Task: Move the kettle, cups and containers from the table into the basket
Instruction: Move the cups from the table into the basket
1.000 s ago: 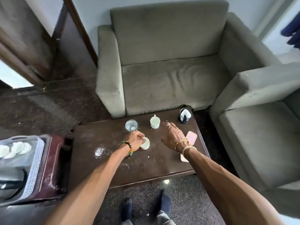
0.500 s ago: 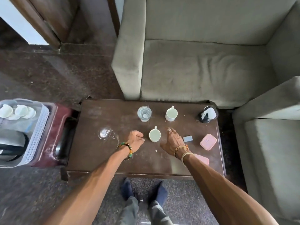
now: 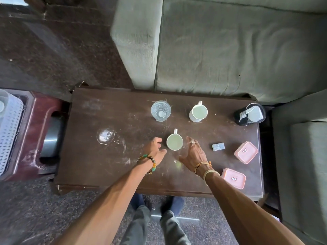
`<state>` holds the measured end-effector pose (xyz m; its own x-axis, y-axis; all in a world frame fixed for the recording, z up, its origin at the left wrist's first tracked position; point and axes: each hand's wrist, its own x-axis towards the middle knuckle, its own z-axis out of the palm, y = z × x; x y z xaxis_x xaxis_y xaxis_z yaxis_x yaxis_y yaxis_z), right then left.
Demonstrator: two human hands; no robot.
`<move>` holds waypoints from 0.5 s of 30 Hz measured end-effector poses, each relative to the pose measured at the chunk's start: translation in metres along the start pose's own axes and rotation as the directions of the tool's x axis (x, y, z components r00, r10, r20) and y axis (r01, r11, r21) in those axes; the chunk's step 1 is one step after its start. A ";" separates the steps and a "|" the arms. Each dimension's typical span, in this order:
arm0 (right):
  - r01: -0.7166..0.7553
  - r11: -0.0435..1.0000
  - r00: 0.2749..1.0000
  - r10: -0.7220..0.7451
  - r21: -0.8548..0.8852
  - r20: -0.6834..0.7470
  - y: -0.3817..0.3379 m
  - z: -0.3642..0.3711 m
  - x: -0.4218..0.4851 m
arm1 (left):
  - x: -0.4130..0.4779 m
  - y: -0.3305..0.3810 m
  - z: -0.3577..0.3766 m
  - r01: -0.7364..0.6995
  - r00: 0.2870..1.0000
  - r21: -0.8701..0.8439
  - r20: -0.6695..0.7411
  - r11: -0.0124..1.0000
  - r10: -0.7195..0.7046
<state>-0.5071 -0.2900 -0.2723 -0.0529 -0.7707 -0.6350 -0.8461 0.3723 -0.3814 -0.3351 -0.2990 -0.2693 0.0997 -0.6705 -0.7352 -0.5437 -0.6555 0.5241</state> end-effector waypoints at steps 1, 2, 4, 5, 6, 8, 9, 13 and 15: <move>0.002 1.000 1.000 -0.002 0.007 -0.007 0.001 0.001 0.005 | 0.006 0.000 0.002 -0.001 1.000 0.000 -0.003 1.000 0.001; 0.007 1.000 1.000 -0.007 0.013 -0.017 0.002 0.002 0.009 | 0.012 0.001 0.003 -0.005 1.000 -0.002 -0.009 1.000 0.005; 0.025 0.999 0.999 -0.025 0.023 -0.031 0.003 0.004 0.017 | 0.021 0.003 0.007 -0.028 0.999 0.000 -0.015 1.000 0.028; 0.037 0.999 0.999 -0.037 0.020 -0.029 0.004 0.005 0.022 | 0.026 0.004 0.009 -0.047 0.999 0.006 -0.014 0.999 0.047; 0.054 0.998 0.998 -0.053 0.012 -0.026 0.003 0.007 0.026 | 0.029 0.005 0.012 -0.064 0.998 0.010 -0.007 0.998 0.064; 0.092 0.996 0.995 -0.091 0.006 -0.026 0.002 0.011 0.032 | 0.033 0.007 0.017 -0.088 0.996 0.006 0.007 0.996 0.088; 0.109 0.994 0.994 -0.109 0.011 -0.029 0.002 0.013 0.035 | 0.035 0.007 0.020 -0.091 0.996 -0.004 0.012 0.996 0.091; 0.132 0.990 0.989 -0.128 0.046 -0.072 0.000 0.020 0.038 | 0.039 0.006 0.027 -0.074 0.997 -0.085 0.008 0.994 0.075; 0.125 0.991 0.989 -0.121 0.050 -0.081 0.000 0.022 0.037 | 0.038 0.004 0.028 -0.071 0.997 -0.095 -0.005 0.993 0.071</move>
<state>-0.4973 -0.3069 -0.3104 0.0070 -0.8493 -0.5279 -0.8185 0.2985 -0.4910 -0.3564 -0.3173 -0.3070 0.0652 -0.7170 -0.6940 -0.4675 -0.6364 0.6135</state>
